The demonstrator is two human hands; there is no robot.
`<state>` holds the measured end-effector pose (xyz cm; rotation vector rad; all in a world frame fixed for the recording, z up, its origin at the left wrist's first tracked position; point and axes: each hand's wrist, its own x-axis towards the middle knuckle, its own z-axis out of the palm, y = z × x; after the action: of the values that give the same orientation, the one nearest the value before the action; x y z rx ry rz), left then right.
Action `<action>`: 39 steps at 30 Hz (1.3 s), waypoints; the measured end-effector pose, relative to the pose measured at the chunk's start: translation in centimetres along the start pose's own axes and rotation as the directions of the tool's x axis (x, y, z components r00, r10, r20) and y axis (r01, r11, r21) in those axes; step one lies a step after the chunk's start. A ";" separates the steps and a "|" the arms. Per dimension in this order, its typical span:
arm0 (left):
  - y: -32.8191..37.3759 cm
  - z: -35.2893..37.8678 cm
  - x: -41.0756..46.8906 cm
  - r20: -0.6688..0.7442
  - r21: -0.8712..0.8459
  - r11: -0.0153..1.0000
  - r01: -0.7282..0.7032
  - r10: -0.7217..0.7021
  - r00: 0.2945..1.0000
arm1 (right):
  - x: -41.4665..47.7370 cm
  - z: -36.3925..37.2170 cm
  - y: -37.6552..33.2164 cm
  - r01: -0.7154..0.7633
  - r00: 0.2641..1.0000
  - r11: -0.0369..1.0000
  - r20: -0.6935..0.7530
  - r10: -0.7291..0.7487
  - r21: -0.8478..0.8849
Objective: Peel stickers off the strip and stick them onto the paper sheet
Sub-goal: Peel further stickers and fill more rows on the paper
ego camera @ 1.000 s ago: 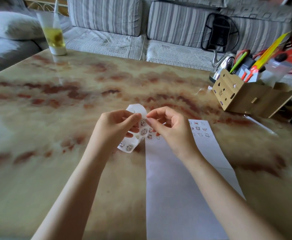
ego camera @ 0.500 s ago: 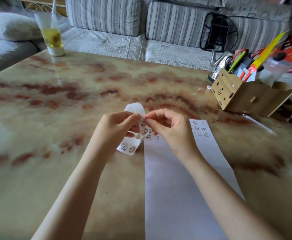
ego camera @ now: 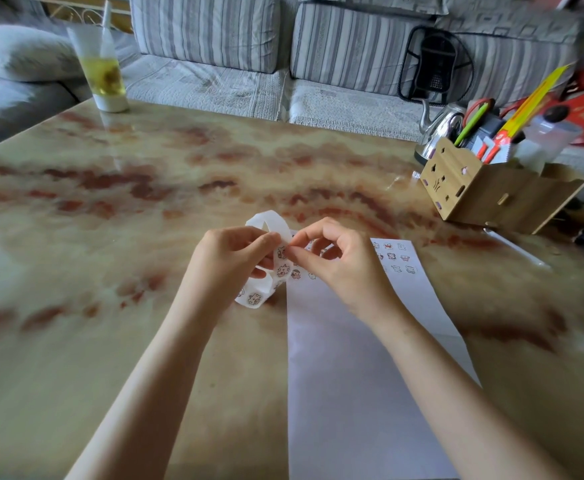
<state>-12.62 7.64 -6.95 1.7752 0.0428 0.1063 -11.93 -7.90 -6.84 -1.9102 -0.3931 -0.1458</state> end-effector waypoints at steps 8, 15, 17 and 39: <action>-0.5 -0.1 0.4 -0.069 0.006 1.000 0.009 -0.008 0.998 | -0.1 -1.1 0.0 -0.026 0.999 0.997 -0.038 0.029 0.077; -0.4 -0.2 0.4 -0.092 0.031 0.999 0.027 -0.024 0.995 | 1.1 -4.7 2.8 -0.398 0.917 0.917 -0.050 0.396 -0.022; -0.4 -0.2 0.4 -0.089 0.029 0.999 0.029 -0.027 0.996 | 1.3 -5.0 3.3 -0.461 0.887 0.884 -0.031 0.460 -0.081; -0.4 -0.3 0.3 -0.088 0.017 1.000 0.018 -0.016 0.996 | 1.3 -3.8 4.9 -0.472 0.880 0.871 -0.021 0.474 -0.133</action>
<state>-12.31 8.05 -7.25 1.7873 0.1227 0.1719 -8.74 -12.69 -9.44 -2.0848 0.0908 0.1708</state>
